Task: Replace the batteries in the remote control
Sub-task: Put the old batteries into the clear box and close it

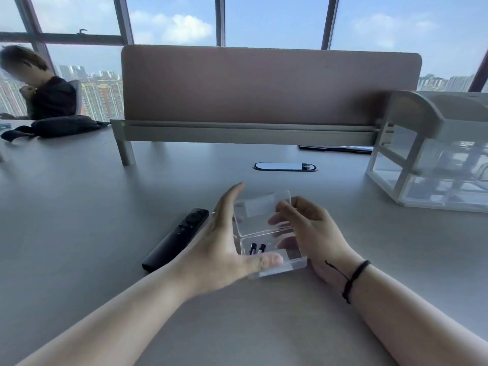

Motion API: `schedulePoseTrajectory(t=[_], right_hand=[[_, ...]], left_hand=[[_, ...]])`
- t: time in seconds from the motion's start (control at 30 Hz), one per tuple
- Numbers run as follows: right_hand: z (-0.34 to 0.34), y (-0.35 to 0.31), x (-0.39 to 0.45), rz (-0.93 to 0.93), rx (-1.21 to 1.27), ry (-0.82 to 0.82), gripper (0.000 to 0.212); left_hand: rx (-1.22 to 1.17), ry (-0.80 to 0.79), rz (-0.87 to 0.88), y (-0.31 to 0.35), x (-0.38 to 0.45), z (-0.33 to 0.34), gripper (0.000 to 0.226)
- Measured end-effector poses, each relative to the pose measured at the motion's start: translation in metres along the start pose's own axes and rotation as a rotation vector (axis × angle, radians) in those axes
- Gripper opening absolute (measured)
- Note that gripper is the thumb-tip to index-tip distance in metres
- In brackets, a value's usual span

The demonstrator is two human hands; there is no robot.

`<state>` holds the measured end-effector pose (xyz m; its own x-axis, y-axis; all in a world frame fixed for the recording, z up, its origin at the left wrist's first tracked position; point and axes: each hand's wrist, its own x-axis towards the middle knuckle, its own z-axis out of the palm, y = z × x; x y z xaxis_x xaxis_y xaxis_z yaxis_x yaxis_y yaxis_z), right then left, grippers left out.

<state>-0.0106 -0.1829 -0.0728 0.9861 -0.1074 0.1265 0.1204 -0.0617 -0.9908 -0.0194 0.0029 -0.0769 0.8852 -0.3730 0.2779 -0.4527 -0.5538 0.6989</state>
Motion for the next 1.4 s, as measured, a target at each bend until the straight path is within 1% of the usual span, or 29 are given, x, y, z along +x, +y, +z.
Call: schedulePoseTrajectory(t=[0.03,0.1,0.2,0.33,0.47,0.57,0.6,0.7,0.83,0.87,0.97,1.07,1.2,1.4], right_hand=[[-0.001,-0.001,0.0,0.004,-0.002,0.015,0.02],[-0.002,-0.001,0.0,0.012,-0.008,0.04,0.019],[-0.003,-0.004,0.0,0.041,0.001,0.052,0.019],[-0.005,-0.01,-0.003,0.069,0.078,-0.002,0.032],[-0.003,-0.009,-0.005,0.038,0.041,-0.062,0.046],[-0.002,-0.008,-0.005,0.026,-0.004,-0.067,0.06],[-0.002,-0.007,-0.004,0.027,-0.004,-0.069,0.058],[-0.004,-0.005,-0.002,0.059,0.072,-0.105,0.042],[-0.005,-0.002,-0.001,0.076,0.099,-0.145,0.023],[-0.005,-0.001,-0.001,0.072,0.091,-0.148,0.02],[-0.004,0.002,0.0,0.047,0.042,-0.165,0.024],[-0.006,0.003,0.0,0.021,-0.027,-0.207,0.023],[-0.009,0.002,0.0,-0.022,-0.21,-0.286,0.023],[-0.011,0.0,-0.001,-0.097,-0.355,-0.307,0.018]], left_hand=[[0.047,-0.051,0.001,0.001,-0.002,0.002,0.125],[0.078,-0.067,0.036,0.0,-0.002,0.005,0.134],[0.062,-0.017,0.075,-0.007,0.001,0.006,0.132],[0.043,0.031,0.077,-0.008,0.002,0.007,0.112],[0.064,0.063,0.07,-0.007,0.002,0.005,0.094],[0.126,0.074,0.104,-0.006,0.002,0.002,0.074],[0.143,0.08,0.118,-0.005,0.002,0.001,0.069],[0.164,0.096,0.126,-0.004,0.002,0.0,0.056],[0.169,0.125,0.15,-0.004,0.002,-0.001,0.045],[0.165,0.135,0.152,-0.004,0.003,0.0,0.043],[0.188,0.16,0.177,-0.009,0.005,0.001,0.042],[0.154,0.147,0.192,-0.012,0.006,0.002,0.042],[0.161,0.122,0.184,-0.013,0.005,0.001,0.041],[0.176,0.101,0.15,-0.011,0.006,-0.001,0.043]])
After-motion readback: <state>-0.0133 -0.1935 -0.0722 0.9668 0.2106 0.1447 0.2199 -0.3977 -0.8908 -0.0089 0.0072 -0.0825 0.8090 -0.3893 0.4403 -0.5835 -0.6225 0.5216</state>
